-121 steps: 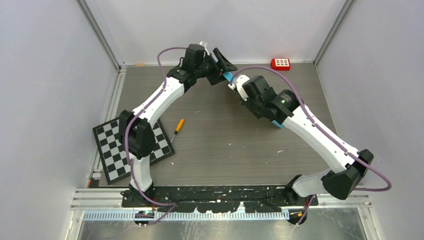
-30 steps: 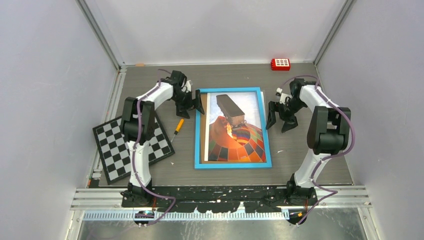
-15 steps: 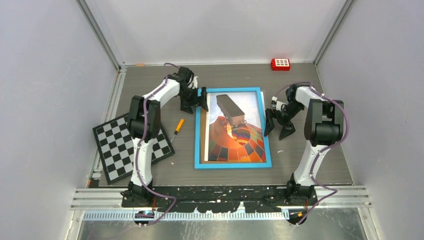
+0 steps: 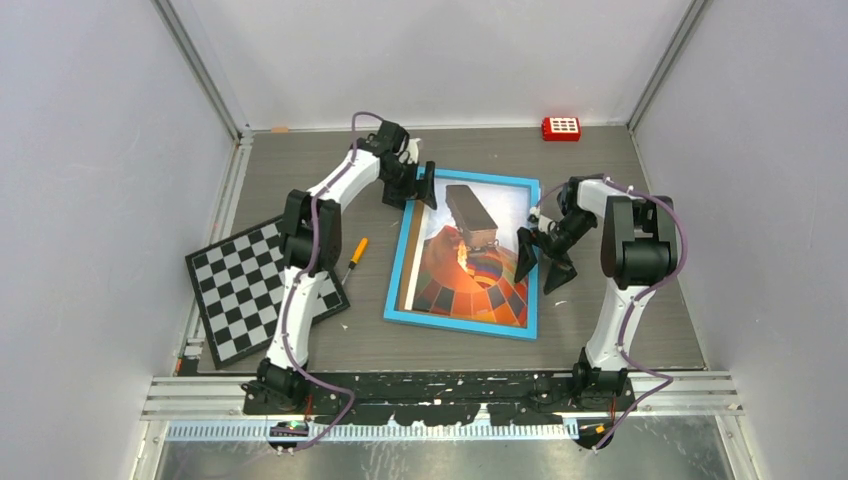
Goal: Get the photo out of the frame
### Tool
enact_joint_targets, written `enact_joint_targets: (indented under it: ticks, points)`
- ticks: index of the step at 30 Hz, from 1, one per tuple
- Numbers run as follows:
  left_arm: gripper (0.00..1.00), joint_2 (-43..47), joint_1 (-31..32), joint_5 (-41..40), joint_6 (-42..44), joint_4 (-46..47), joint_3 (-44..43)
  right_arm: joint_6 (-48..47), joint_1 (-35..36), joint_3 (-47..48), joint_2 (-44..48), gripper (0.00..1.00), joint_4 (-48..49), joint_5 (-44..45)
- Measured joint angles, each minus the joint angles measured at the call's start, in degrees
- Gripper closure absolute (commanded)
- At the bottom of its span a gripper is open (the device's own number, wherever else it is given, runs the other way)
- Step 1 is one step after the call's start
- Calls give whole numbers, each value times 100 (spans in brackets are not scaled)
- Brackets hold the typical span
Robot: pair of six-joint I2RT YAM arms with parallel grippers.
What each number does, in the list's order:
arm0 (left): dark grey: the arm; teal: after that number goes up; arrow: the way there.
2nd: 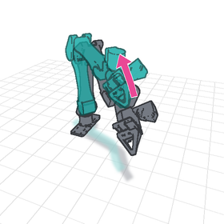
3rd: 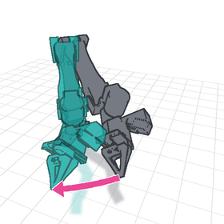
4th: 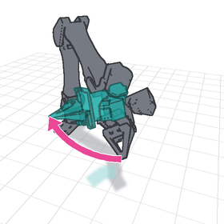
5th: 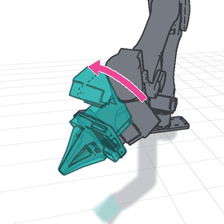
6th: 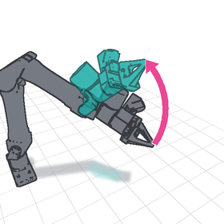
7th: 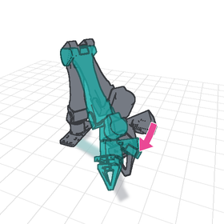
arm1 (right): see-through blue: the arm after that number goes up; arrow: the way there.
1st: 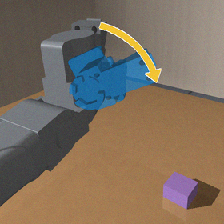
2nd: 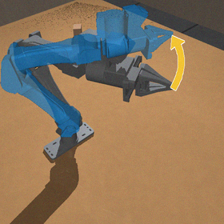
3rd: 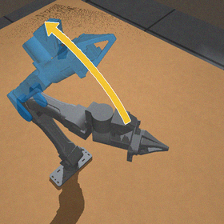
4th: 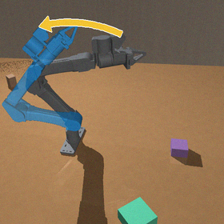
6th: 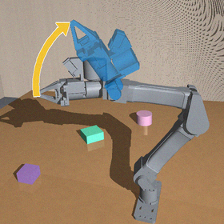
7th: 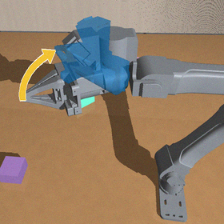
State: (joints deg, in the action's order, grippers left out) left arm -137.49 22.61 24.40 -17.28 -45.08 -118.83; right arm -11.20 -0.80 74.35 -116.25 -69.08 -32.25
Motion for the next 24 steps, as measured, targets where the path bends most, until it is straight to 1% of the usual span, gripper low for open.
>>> enact_joint_targets:
  ticks: [4,6,7,11,14,19,24]
  points:
    - [8,-319,7,-33,179,-105,-568,101,199,0,76,2,11,2]
    - [7,-540,68,127,262,-44,-909,146,564,-22,72,0,140,-17]
    - [7,-623,118,31,330,-44,-1069,225,728,-24,79,0,107,125]
    - [5,-973,192,-125,516,103,-1650,376,1150,-74,192,0,-201,190]
    - [1,-994,190,-146,560,168,-1683,326,1263,-81,216,0,-321,245]
    - [0,-994,52,-85,535,210,-1711,-22,1311,-129,448,0,-365,385]
    - [0,-911,-197,-223,791,168,-1709,-544,1167,-74,883,0,-870,619]
